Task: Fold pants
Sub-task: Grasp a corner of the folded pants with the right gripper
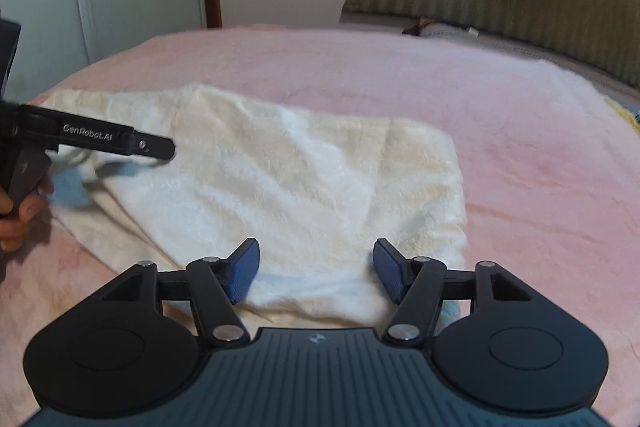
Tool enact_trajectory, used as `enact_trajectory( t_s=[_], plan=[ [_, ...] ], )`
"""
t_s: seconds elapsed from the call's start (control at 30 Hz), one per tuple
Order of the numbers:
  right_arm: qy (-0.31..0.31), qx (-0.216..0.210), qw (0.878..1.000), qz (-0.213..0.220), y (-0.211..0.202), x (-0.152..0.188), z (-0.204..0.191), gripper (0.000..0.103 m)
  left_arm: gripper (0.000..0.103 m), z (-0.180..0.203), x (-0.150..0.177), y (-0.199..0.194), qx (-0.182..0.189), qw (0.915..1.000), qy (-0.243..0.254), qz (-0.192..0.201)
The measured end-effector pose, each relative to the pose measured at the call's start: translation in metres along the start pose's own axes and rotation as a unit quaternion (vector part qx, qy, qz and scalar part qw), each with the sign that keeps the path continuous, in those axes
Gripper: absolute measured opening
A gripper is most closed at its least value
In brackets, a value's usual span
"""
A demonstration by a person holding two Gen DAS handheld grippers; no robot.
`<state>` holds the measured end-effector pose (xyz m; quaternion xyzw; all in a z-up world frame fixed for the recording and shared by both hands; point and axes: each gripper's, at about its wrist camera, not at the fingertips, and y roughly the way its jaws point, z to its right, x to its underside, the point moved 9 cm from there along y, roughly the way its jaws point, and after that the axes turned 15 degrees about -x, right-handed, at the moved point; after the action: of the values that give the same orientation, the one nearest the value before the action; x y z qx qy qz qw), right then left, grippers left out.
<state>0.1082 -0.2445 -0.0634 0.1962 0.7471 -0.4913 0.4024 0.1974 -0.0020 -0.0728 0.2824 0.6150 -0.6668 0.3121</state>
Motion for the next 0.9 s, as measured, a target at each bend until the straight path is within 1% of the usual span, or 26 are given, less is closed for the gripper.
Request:
enact_trajectory(
  t_s=[0.07,0.13,0.23,0.3,0.37,0.43,0.5,0.53,0.57,0.6,0.67,0.73,0.77,0.8,0.9],
  plan=[
    [-0.035,-0.016,0.999,0.020,0.001,-0.010,-0.023,0.063,0.078,-0.015,-0.003,0.000,0.014,0.9987,-0.048,-0.010],
    [-0.078,-0.040,0.996,0.034,0.005,-0.020,-0.052,0.062,0.078,-0.025,-0.005,0.000,0.019,0.9969,-0.076,-0.011],
    [-0.158,-0.067,0.984,0.043,0.015,-0.029,-0.095,0.061,0.078,-0.029,-0.006,-0.001,0.013,0.9973,-0.072,-0.005],
    [-0.205,-0.067,0.976,0.030,0.027,-0.028,-0.114,0.061,0.078,-0.028,-0.006,-0.004,0.011,0.9977,-0.066,0.001],
    [-0.232,-0.056,0.971,0.014,0.038,-0.025,-0.121,0.061,0.078,-0.028,-0.005,-0.007,0.015,0.9976,-0.067,0.001],
    [-0.255,-0.037,0.966,0.000,0.047,-0.021,-0.123,0.056,0.078,-0.030,-0.007,-0.007,0.025,0.9967,-0.078,-0.005],
    [-0.270,-0.016,0.963,-0.015,0.055,-0.018,-0.122,0.041,0.078,-0.035,-0.010,-0.009,0.042,0.9938,-0.102,-0.014],
    [-0.269,-0.012,0.963,-0.017,0.056,-0.017,-0.120,0.036,0.078,-0.037,-0.011,-0.010,0.055,0.9911,-0.119,-0.022],
    [-0.265,-0.010,0.964,-0.019,0.058,-0.017,-0.117,0.026,0.078,-0.038,-0.012,-0.011,0.068,0.9884,-0.133,-0.029],
    [-0.263,-0.009,0.965,-0.021,0.059,-0.017,-0.115,0.017,0.078,-0.037,-0.014,-0.013,0.086,0.9847,-0.146,-0.039],
    [-0.264,-0.013,0.964,-0.019,0.061,-0.016,-0.114,0.010,0.078,-0.033,-0.018,-0.017,0.135,0.9745,-0.168,-0.063],
    [-0.267,-0.013,0.964,-0.007,0.059,-0.017,-0.118,0.009,0.080,-0.024,-0.022,-0.024,0.189,0.9603,-0.187,-0.086],
    [-0.259,-0.017,0.966,0.003,0.055,-0.021,-0.116,0.009,0.086,-0.019,-0.023,-0.026,0.213,0.9532,-0.191,-0.097],
    [-0.242,-0.023,0.970,0.016,0.050,-0.025,-0.113,0.009,0.092,-0.014,-0.023,-0.027,0.235,0.9458,-0.195,-0.110],
    [-0.176,-0.054,0.981,0.054,0.031,-0.042,-0.098,0.009,0.094,0.003,-0.022,-0.023,0.288,0.9216,-0.214,-0.149]
  ],
)
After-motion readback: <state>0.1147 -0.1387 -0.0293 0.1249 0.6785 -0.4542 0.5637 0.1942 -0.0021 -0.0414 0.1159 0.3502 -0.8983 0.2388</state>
